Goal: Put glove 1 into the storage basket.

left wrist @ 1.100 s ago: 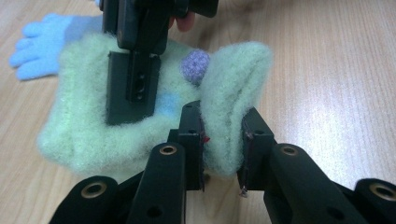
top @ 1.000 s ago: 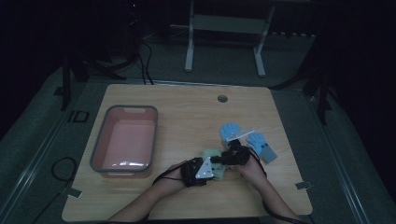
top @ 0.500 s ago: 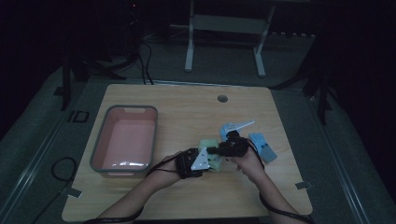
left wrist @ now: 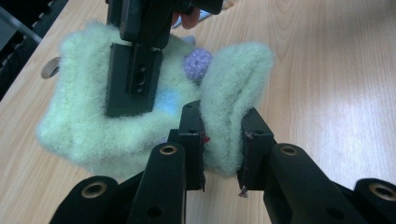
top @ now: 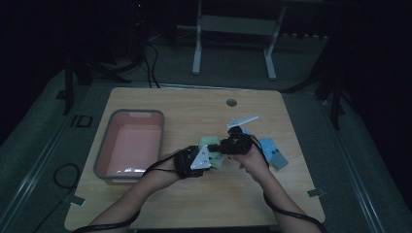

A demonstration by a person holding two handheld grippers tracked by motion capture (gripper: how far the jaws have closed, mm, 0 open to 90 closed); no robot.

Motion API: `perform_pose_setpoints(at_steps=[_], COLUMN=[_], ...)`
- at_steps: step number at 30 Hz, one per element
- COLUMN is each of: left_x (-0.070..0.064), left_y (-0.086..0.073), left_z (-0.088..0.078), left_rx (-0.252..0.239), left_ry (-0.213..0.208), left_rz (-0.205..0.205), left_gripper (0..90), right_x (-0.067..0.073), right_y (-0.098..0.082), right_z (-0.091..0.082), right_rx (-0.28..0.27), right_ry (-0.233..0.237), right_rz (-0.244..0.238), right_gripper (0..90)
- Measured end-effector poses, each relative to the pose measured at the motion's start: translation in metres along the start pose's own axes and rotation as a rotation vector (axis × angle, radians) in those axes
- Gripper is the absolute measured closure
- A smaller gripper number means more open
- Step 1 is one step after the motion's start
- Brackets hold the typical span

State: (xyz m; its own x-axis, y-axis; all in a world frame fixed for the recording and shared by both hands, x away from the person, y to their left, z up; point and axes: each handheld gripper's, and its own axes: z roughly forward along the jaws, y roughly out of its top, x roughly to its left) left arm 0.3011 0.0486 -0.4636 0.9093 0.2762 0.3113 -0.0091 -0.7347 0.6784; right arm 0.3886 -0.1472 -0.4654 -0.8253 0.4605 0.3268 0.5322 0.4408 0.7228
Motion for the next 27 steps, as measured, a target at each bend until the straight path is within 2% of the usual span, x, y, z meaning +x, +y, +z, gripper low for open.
perform_pose_setpoints(at_steps=[9, 18, 20, 21, 22, 27], left_x=[0.013, 0.024, 0.025, 0.027, 0.028, 0.032], left_y=[-0.012, -0.021, -0.022, -0.025, -0.027, -0.036], left_z=[-0.026, -0.052, -0.054, -0.061, -0.064, -0.079], left_rx=[0.032, 0.052, 0.053, 0.060, 0.061, 0.073], left_ry=[0.017, 0.049, 0.052, 0.059, 0.065, 0.081], left_rz=[-0.007, -0.011, -0.013, -0.015, -0.016, -0.028], left_gripper=[75.4, 75.4, 75.4, 75.4, 75.4, 75.4], right_x=[0.014, 0.030, 0.030, 0.032, 0.038, 0.046], right_y=[0.025, 0.054, 0.054, 0.057, 0.066, 0.077], right_z=[0.019, 0.036, 0.036, 0.037, 0.045, 0.054], right_rx=[0.003, -0.001, -0.001, 0.001, 0.003, 0.006], right_ry=[0.020, 0.038, 0.038, 0.037, 0.042, 0.055], right_rz=[-0.011, -0.051, -0.051, -0.055, -0.069, -0.083], right_gripper=[72.0, 72.0, 72.0, 72.0, 72.0, 72.0])
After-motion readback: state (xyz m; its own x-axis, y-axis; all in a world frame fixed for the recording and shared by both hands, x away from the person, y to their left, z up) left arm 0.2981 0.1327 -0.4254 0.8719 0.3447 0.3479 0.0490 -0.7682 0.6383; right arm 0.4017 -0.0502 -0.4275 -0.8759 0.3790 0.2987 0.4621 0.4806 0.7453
